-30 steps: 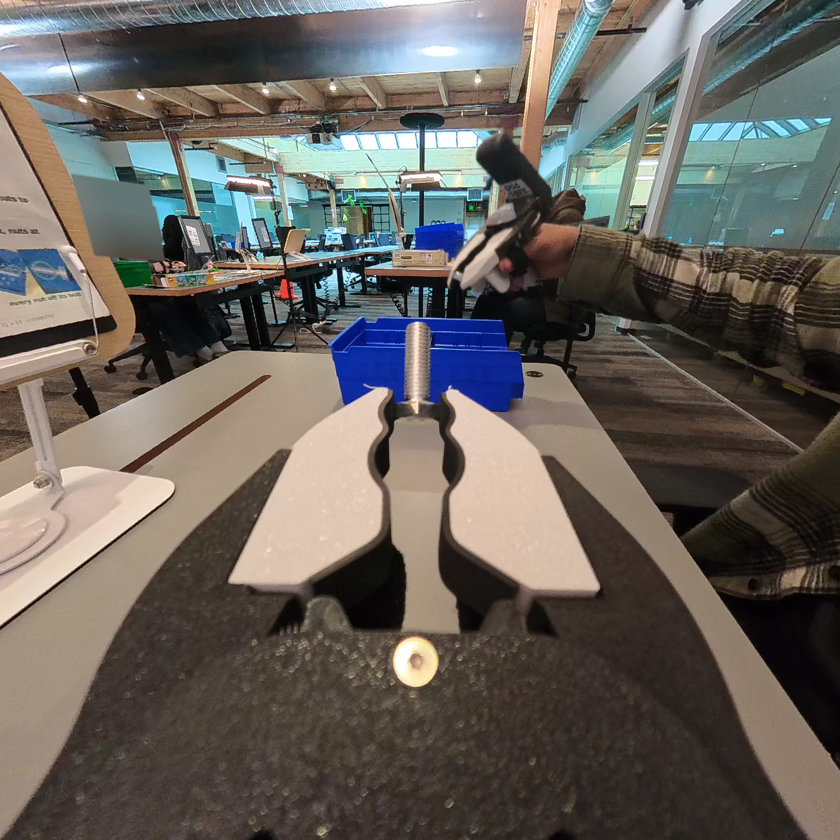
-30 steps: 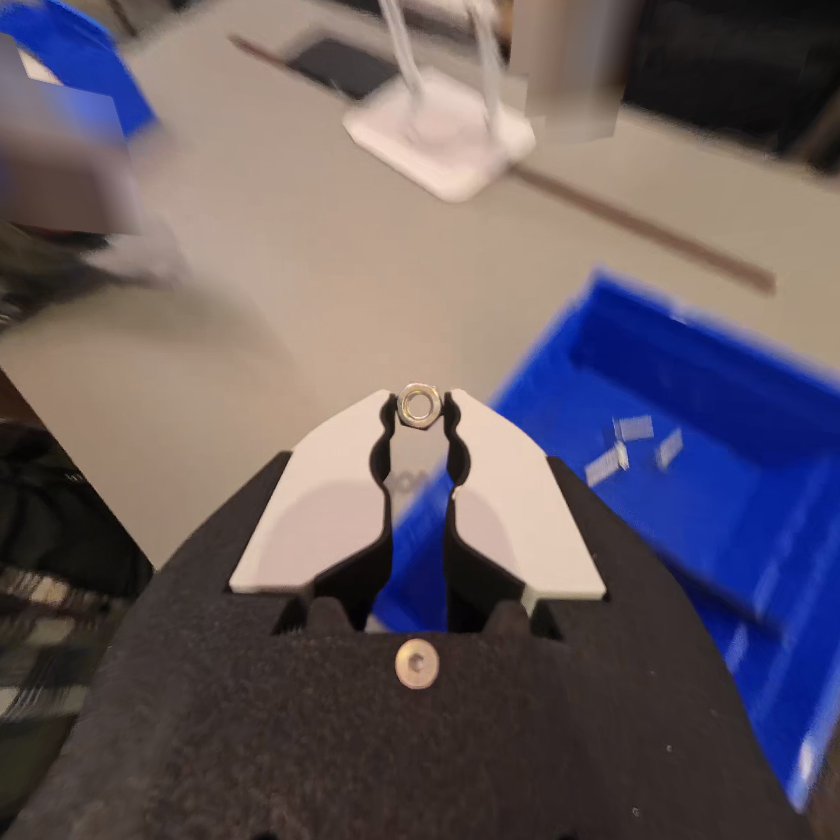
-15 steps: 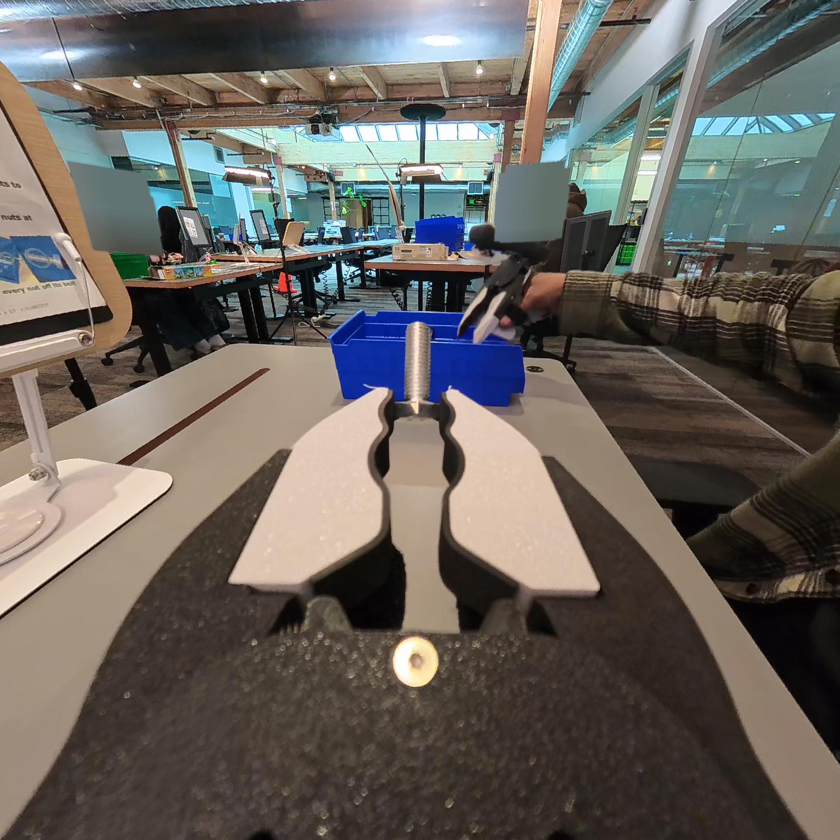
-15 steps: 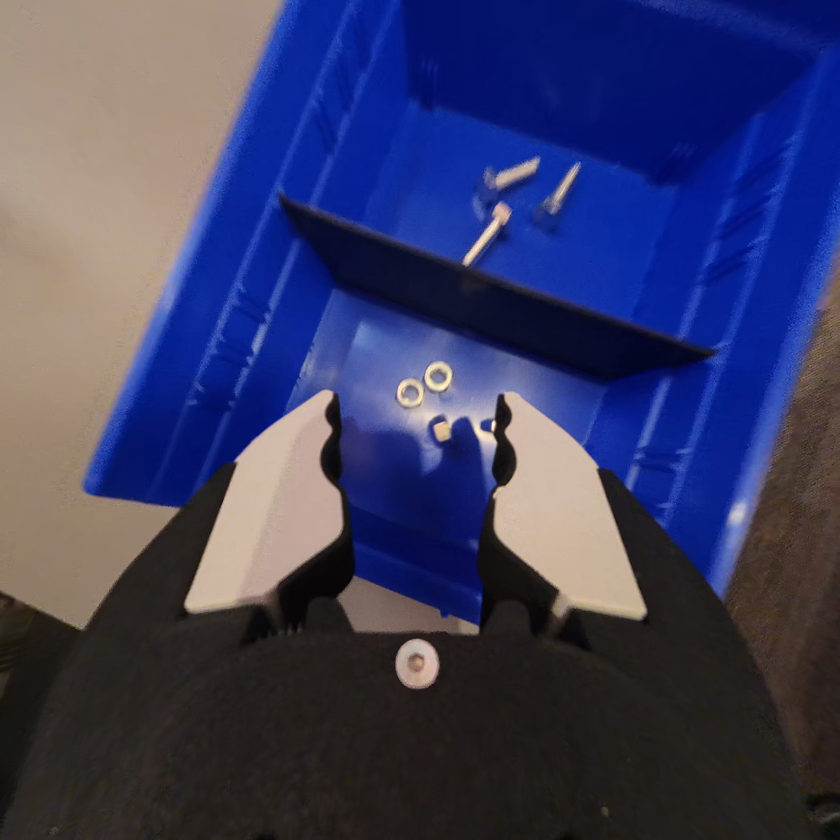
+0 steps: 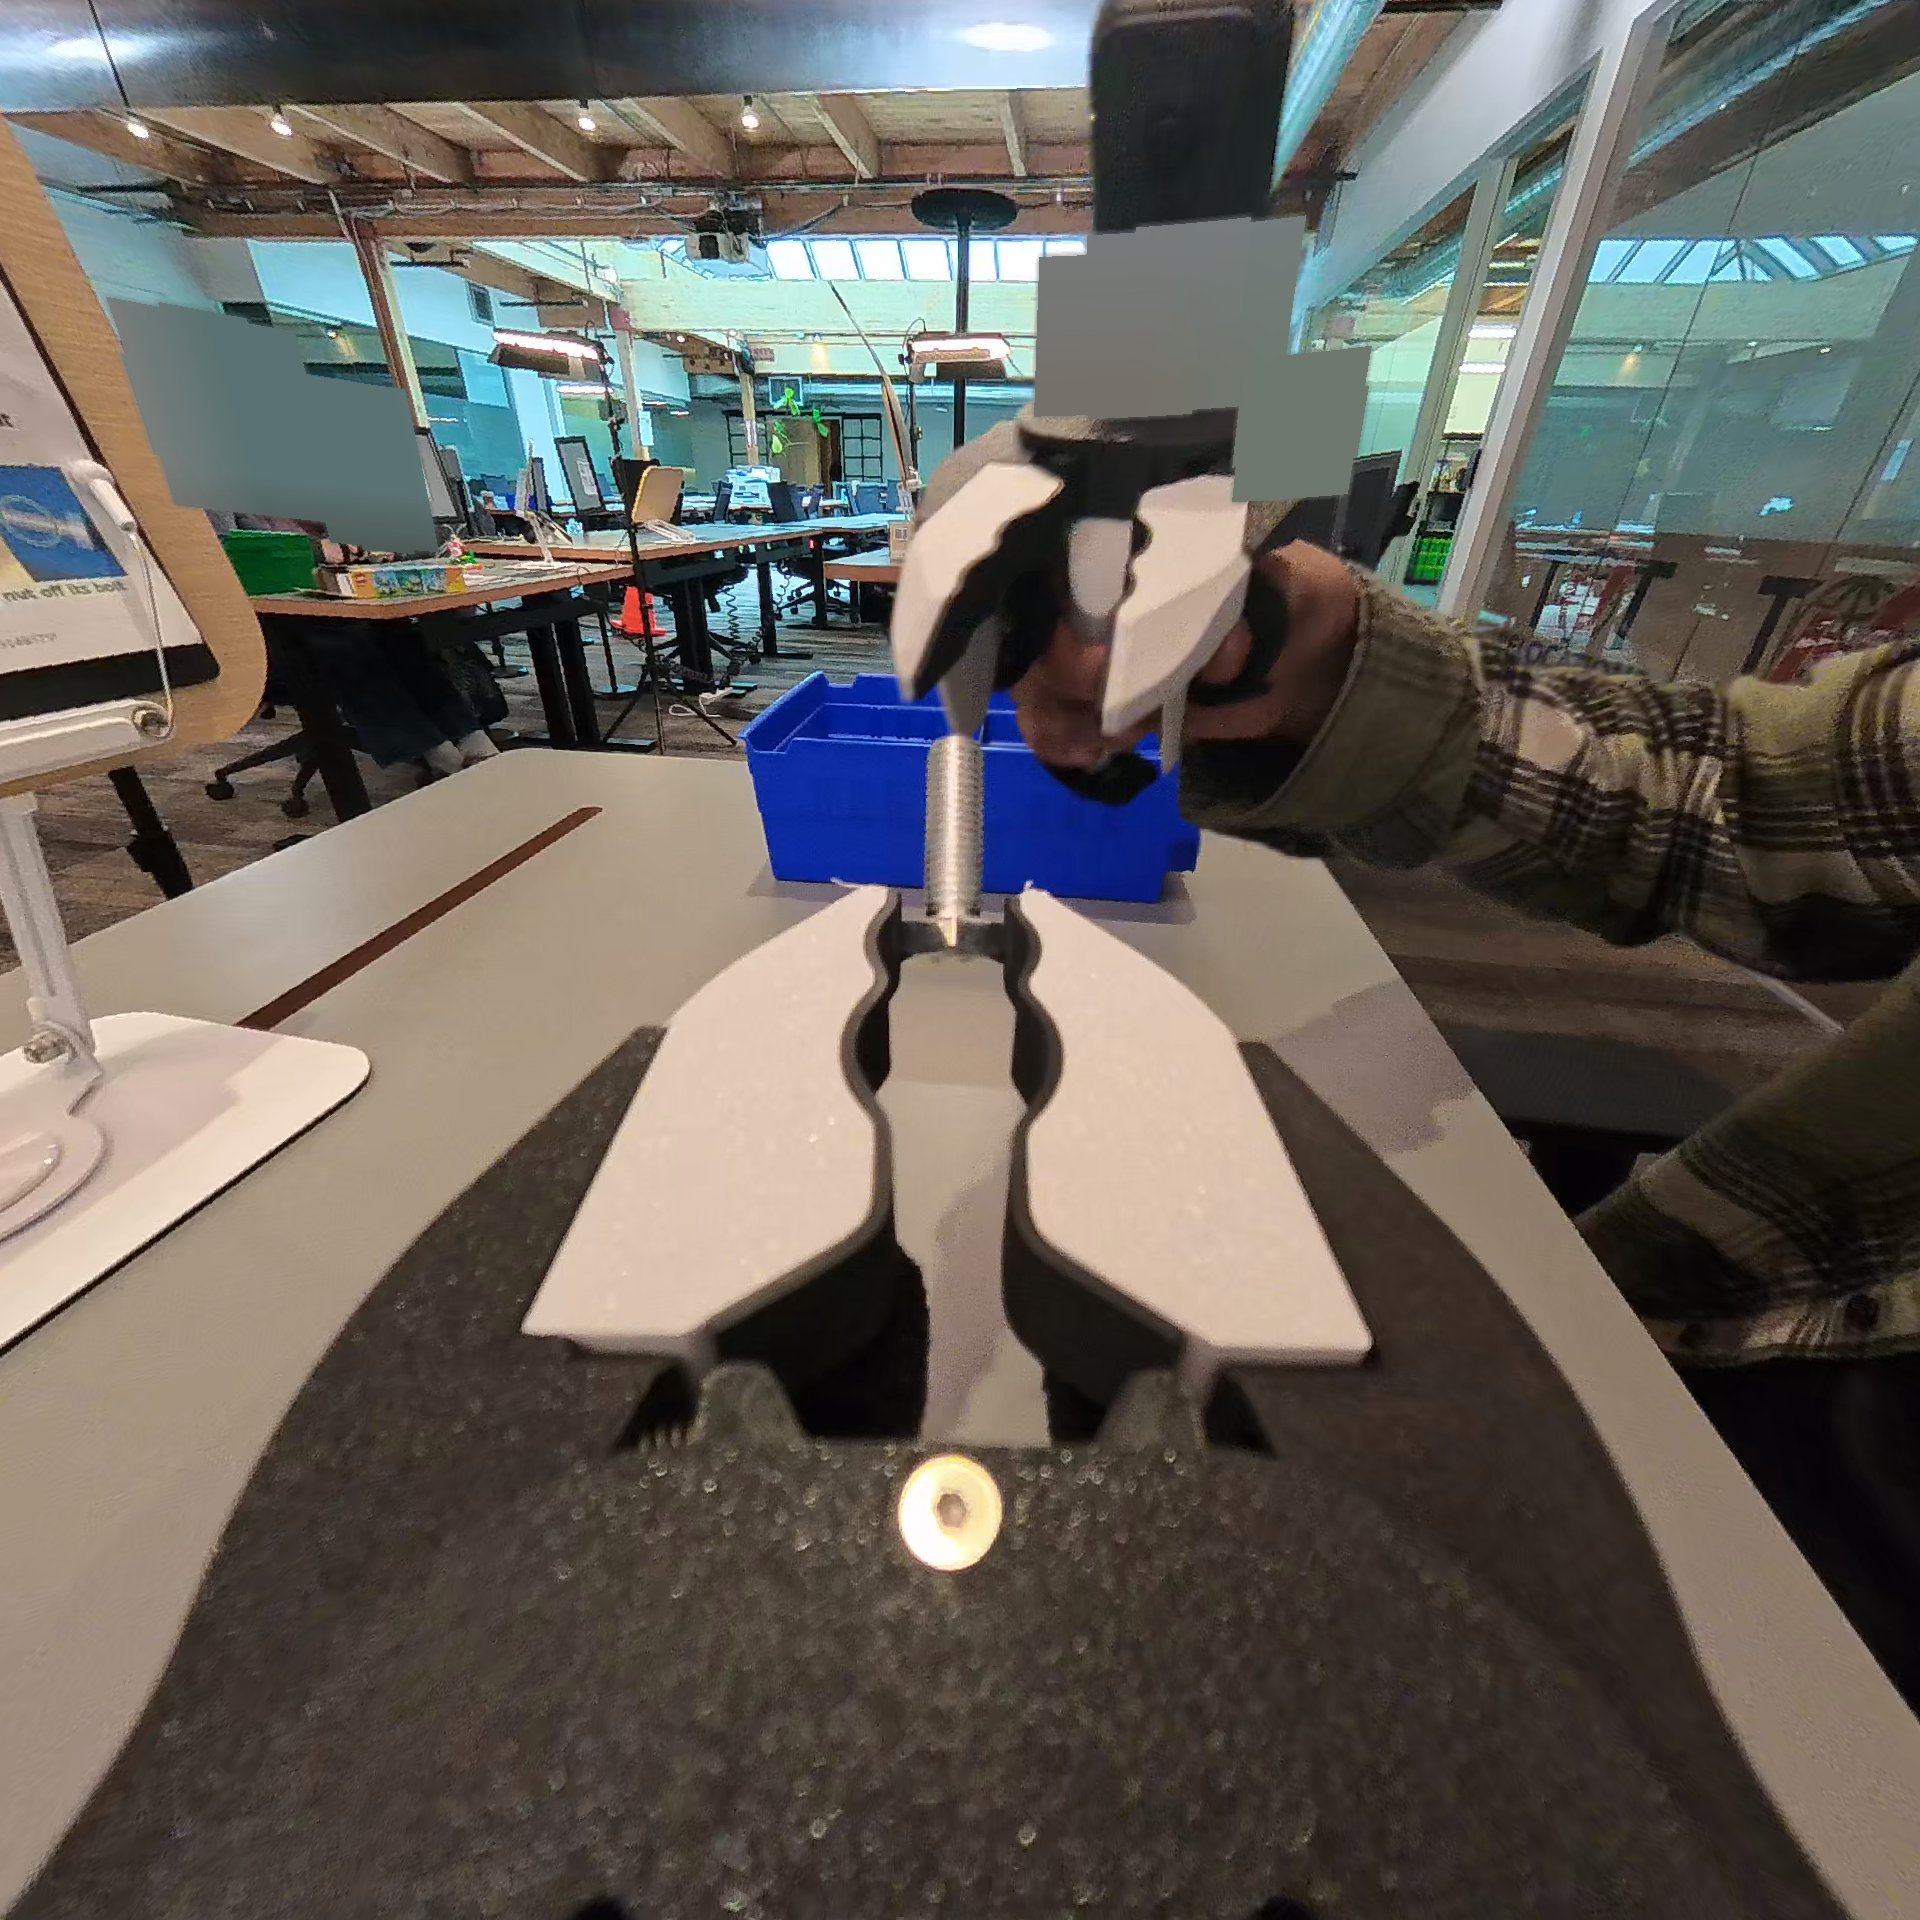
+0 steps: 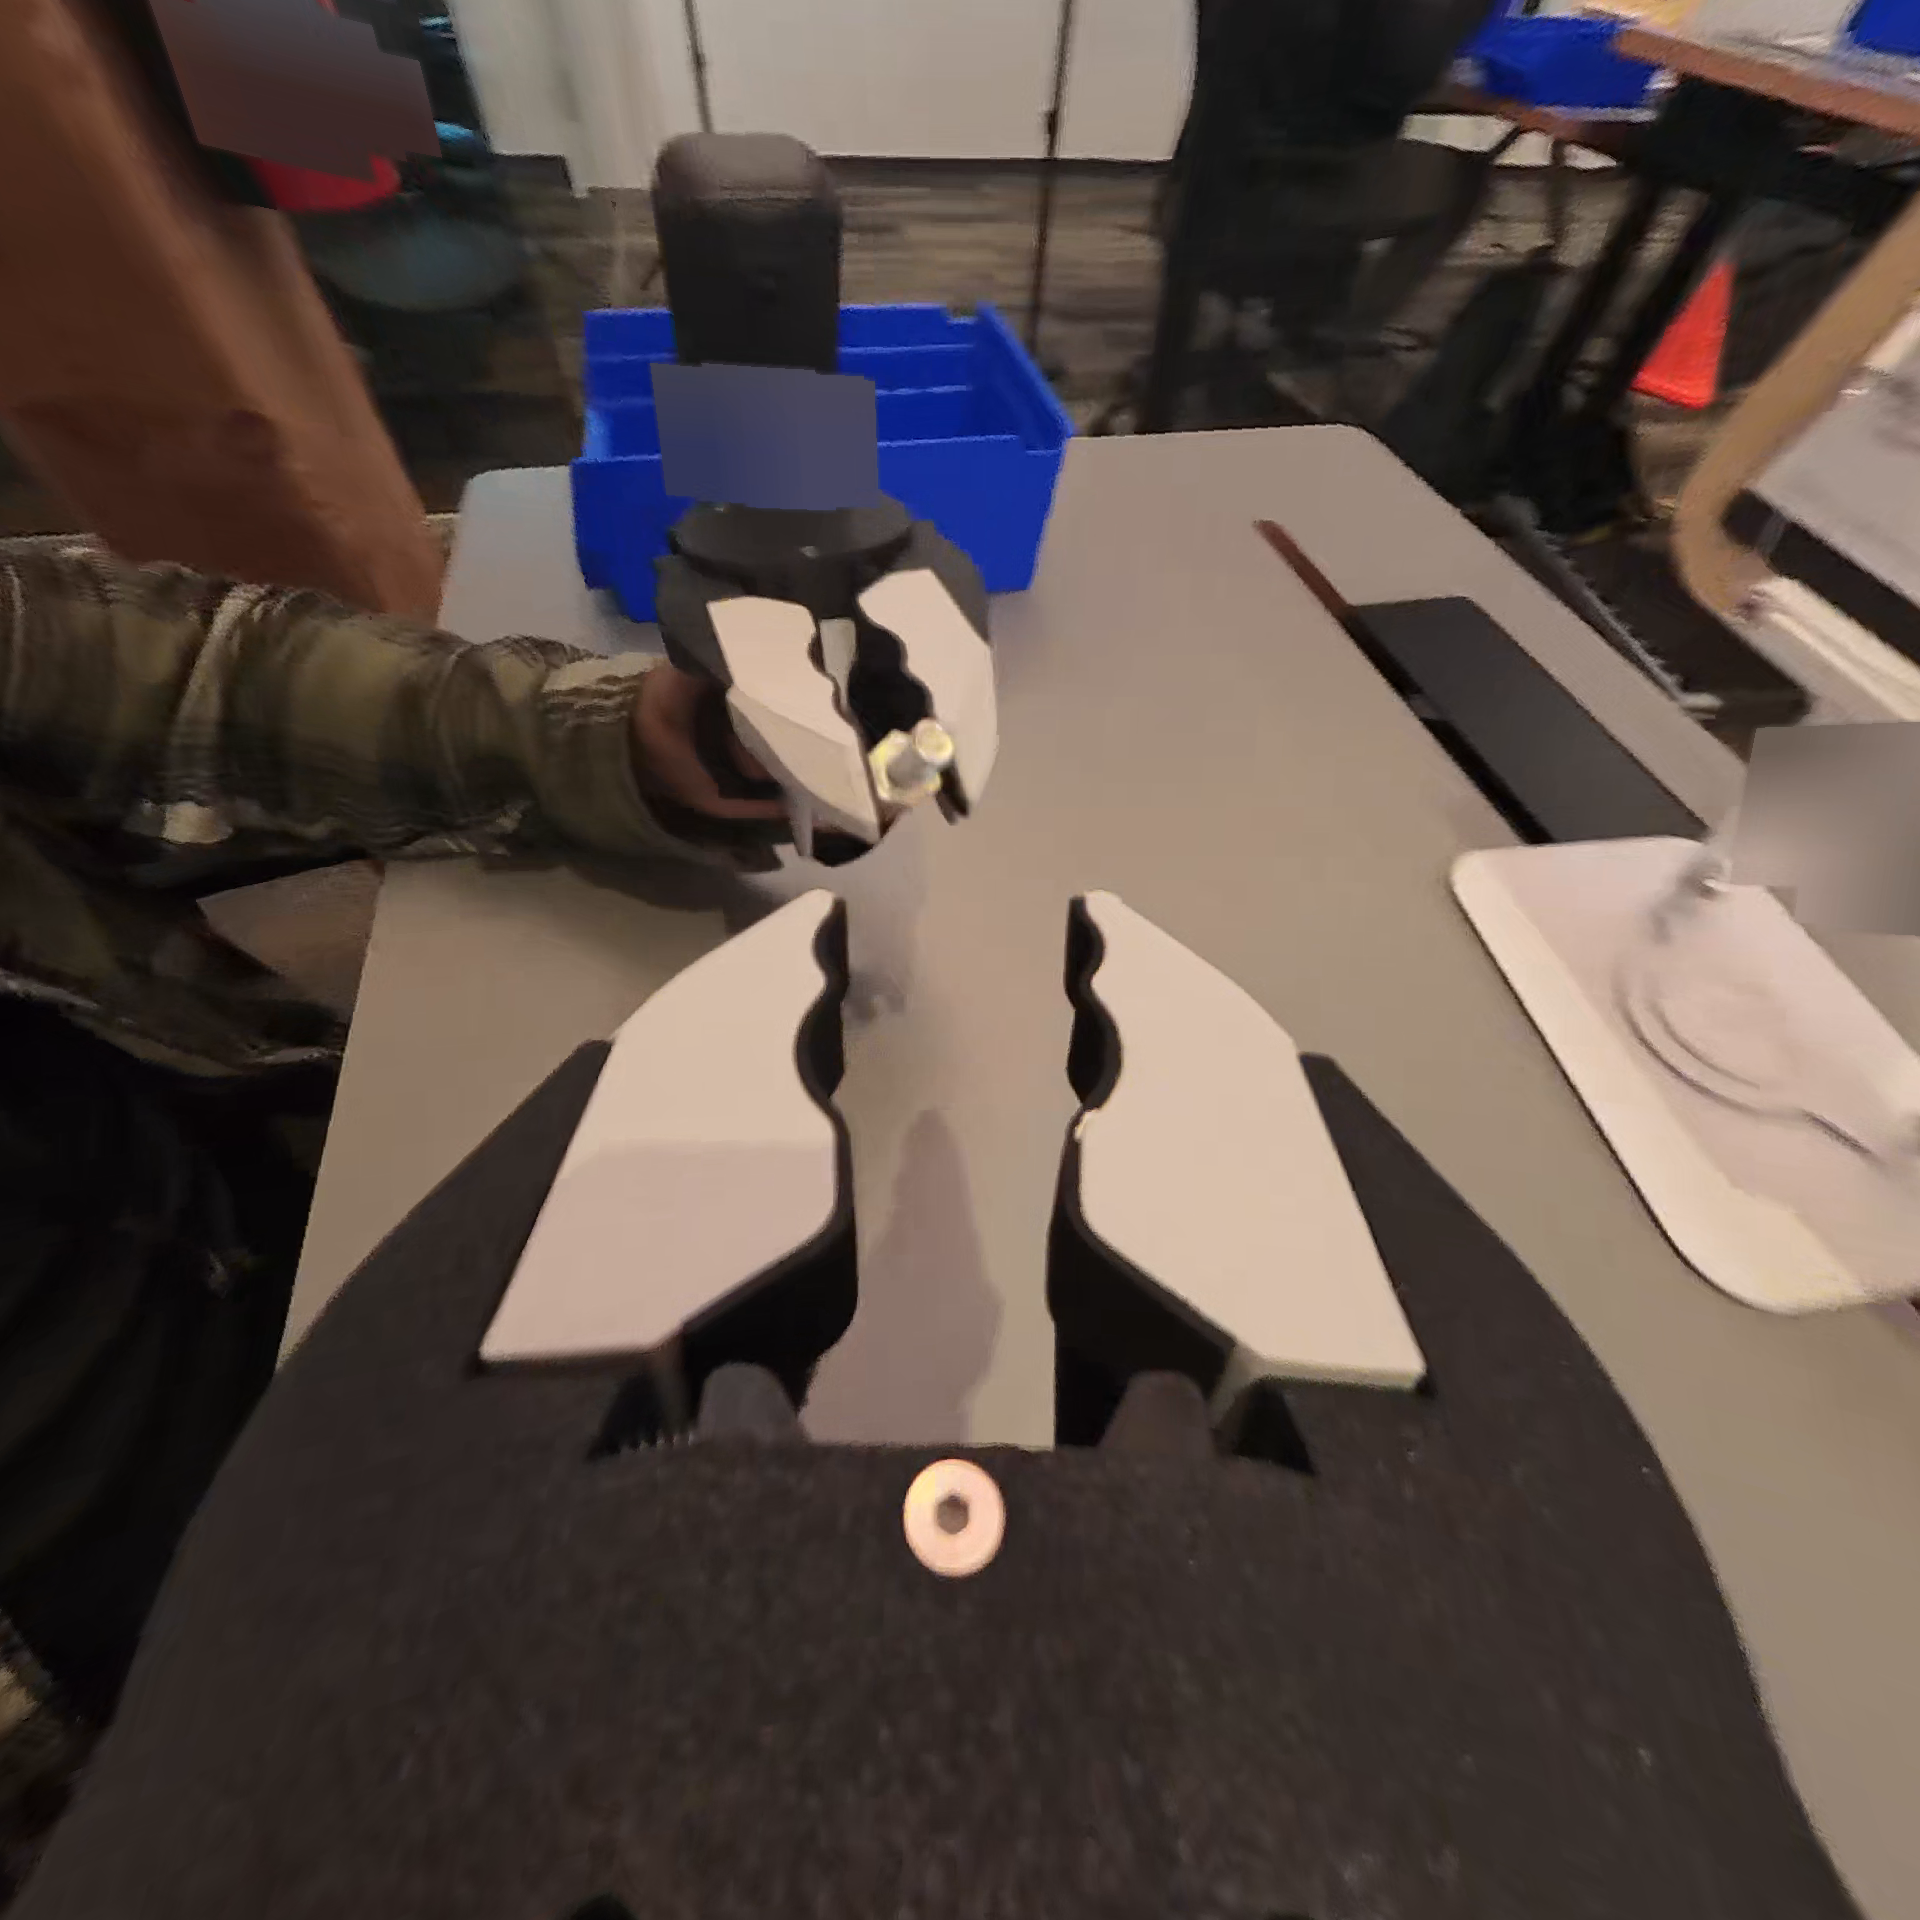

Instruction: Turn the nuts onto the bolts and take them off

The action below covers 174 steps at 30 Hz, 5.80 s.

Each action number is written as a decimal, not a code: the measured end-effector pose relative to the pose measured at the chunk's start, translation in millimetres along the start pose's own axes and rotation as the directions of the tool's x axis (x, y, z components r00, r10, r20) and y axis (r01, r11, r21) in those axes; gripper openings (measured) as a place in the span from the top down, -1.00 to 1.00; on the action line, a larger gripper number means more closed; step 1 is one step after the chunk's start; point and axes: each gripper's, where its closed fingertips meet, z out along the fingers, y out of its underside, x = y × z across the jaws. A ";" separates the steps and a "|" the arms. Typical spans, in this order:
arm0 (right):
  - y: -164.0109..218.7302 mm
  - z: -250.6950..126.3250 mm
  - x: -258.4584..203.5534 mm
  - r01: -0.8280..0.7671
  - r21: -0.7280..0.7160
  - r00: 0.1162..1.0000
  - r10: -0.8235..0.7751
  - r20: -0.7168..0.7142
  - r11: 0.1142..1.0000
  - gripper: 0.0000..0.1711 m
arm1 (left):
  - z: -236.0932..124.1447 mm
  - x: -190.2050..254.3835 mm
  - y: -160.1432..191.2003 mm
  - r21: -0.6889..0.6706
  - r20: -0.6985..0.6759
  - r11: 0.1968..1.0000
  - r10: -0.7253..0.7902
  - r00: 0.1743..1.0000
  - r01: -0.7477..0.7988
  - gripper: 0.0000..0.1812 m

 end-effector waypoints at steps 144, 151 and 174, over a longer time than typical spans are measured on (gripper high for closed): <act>313.9 -407.8 92.3 -0.992 -0.056 0.108 0.523 -0.845 0.115 0.94 | -145.5 51.7 5.0 -0.266 0.604 0.936 -0.024 0.797 0.230 0.34; 286.6 -336.6 83.2 -0.977 -0.138 0.204 0.528 -0.824 0.163 0.92 | -162.9 55.8 4.9 -0.224 0.635 0.941 -0.057 0.771 0.254 0.35; 149.2 -2.3 -0.3 -0.859 -0.434 0.508 0.559 -0.655 0.272 0.91 | -212.9 89.4 -9.8 -0.148 0.675 0.957 -0.088 0.732 0.251 0.37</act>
